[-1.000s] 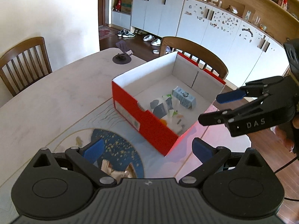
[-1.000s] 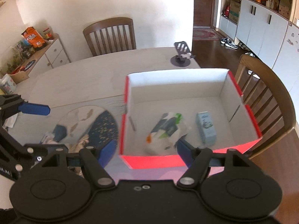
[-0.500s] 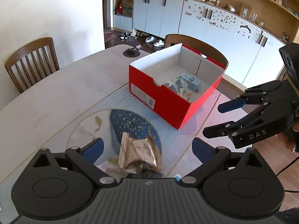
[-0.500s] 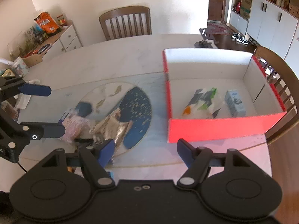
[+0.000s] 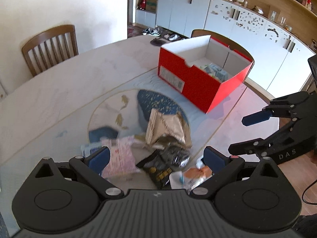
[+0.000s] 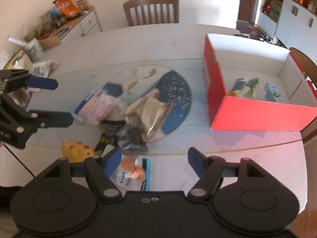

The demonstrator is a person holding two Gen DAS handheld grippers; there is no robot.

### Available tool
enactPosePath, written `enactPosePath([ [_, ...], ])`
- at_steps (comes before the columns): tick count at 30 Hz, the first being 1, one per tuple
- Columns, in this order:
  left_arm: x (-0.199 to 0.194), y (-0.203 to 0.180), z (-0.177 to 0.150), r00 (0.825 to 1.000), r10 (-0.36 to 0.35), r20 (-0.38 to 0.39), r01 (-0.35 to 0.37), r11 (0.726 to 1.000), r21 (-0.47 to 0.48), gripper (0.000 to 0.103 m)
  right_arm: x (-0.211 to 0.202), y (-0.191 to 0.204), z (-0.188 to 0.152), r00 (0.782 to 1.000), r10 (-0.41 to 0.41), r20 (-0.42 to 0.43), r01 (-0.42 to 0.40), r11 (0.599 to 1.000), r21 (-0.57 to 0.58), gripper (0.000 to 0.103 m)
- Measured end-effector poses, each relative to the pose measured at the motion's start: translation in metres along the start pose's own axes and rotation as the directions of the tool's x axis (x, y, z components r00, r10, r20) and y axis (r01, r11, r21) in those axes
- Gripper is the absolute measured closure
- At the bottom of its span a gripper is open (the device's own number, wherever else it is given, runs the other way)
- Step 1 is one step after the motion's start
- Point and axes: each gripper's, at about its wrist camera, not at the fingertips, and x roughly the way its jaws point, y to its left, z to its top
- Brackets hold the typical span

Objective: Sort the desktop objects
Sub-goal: 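Withdraw both tools from the box back over the snack pile, then grasp the yellow cheese toy with the left tool while the right tool grasps the sausage pouch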

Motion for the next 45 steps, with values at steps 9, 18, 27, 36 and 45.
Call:
enactPosePath([
  [9, 0.003, 0.008, -0.023, 1.000, 0.001, -0.026, -0.002, 1.000, -0.031, 0.002, 0.017, 0.011, -0.010, 0.999, 0.018, -0.043, -0.019, 1.000, -0.014, 0.030],
  [18, 0.011, 0.010, -0.043, 0.998, 0.004, -0.055, -0.006, 0.999, -0.035, 0.002, 0.045, 0.020, -0.023, 0.995, 0.045, -0.089, -0.045, 0.999, -0.004, 0.029],
  [27, 0.022, 0.016, -0.056, 0.996, 0.001, -0.093, -0.006, 0.998, -0.061, 0.002, 0.068, 0.020, -0.028, 0.990, 0.058, -0.130, -0.058, 0.998, 0.004, 0.029],
  [36, 0.028, 0.020, -0.057, 0.994, -0.001, -0.107, -0.006, 0.998, -0.067, 0.002, 0.083, 0.027, -0.024, 0.988, 0.062, -0.140, -0.066, 0.997, -0.030, 0.023],
  [45, 0.032, 0.024, -0.060, 0.992, -0.004, -0.124, -0.005, 0.997, -0.074, 0.002, 0.099, 0.025, -0.018, 0.987, 0.065, -0.149, -0.070, 0.997, -0.026, 0.022],
])
